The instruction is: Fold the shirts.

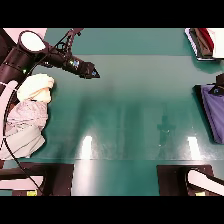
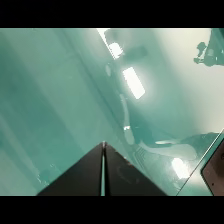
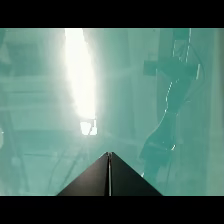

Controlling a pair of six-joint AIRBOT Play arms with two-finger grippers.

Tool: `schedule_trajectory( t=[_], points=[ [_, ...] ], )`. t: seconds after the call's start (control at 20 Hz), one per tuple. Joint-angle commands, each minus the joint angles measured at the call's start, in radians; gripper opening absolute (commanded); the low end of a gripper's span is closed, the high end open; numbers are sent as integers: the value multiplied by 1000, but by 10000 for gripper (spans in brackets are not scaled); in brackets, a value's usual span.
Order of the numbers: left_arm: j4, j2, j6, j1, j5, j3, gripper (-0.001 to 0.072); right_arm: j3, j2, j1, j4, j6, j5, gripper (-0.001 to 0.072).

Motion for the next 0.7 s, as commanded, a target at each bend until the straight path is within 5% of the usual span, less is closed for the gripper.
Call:
schedule_trajectory(
  t=[0.0, 0.65],
  points=[
    [0, 0, 0, 0, 0, 1, 22, 0, 0, 2, 1, 0, -5, 21],
    [-82, 0, -18, 0, 78, 1, 22, 0, 0, 2, 0, 0, -5, 21]
  ],
)
